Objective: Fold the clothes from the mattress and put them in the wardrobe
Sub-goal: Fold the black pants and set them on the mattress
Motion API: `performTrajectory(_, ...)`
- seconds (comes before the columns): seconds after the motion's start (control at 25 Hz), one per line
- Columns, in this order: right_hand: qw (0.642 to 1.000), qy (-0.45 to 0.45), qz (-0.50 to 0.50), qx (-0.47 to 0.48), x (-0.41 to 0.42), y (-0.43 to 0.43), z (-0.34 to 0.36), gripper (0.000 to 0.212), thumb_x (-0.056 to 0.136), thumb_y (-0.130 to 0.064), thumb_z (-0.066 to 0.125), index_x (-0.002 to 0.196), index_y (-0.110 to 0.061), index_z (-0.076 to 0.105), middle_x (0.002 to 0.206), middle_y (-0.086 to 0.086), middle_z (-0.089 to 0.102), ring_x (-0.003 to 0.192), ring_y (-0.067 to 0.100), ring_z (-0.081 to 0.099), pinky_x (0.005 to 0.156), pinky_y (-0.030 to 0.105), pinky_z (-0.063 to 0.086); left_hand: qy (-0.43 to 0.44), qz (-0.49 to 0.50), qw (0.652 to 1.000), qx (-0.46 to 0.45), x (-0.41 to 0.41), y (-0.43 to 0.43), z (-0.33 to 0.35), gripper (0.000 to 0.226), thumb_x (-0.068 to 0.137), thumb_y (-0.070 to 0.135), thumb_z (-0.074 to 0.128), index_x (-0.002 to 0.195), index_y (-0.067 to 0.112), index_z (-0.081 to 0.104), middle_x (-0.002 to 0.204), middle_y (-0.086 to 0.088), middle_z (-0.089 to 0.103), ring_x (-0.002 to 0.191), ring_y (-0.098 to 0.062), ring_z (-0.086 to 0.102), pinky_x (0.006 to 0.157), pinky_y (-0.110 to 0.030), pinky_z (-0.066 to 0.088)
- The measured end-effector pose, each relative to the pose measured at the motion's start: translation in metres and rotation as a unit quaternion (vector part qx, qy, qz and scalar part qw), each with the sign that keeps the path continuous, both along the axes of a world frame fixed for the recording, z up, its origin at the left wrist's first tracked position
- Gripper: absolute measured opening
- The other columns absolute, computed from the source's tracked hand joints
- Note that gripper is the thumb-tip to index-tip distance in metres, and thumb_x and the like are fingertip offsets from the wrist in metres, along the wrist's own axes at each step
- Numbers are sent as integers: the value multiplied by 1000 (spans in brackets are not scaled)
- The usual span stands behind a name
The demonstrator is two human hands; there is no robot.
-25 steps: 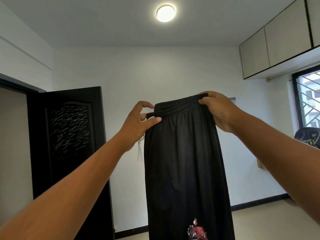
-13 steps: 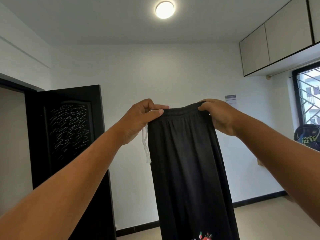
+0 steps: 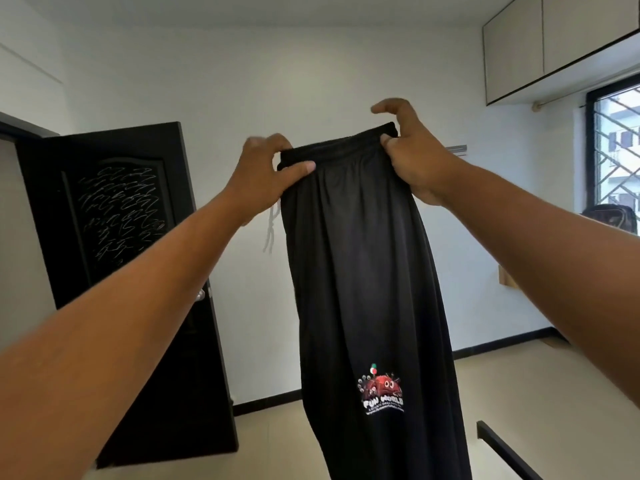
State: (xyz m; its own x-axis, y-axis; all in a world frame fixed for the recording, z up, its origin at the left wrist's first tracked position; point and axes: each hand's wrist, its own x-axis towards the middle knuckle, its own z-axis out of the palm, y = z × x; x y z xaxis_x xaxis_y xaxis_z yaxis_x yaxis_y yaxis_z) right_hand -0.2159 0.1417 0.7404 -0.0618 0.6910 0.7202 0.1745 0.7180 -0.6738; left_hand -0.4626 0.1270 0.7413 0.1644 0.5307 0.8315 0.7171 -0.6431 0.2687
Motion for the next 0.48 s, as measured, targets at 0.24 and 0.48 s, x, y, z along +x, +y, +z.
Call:
performTrajectory(0.24,1000,2,-16,-8,0,5,7,28,106,-10,38,113,-27,59,104,2,62,85,13,58,71,28,52,-268,-191,923,-197,7,10,-4,36,96,32,71,124,29,49,124,-10,64,107,-20,67,85,-35,62)
performTrajectory(0.48,963,205,142,-102,-8,0,27,37,103,-2,46,131,-26,51,104,7,66,73,15,66,69,32,62,-297,-288,873,-260,1,-10,10,44,89,35,73,122,6,68,116,-9,76,107,-19,73,84,-26,60)
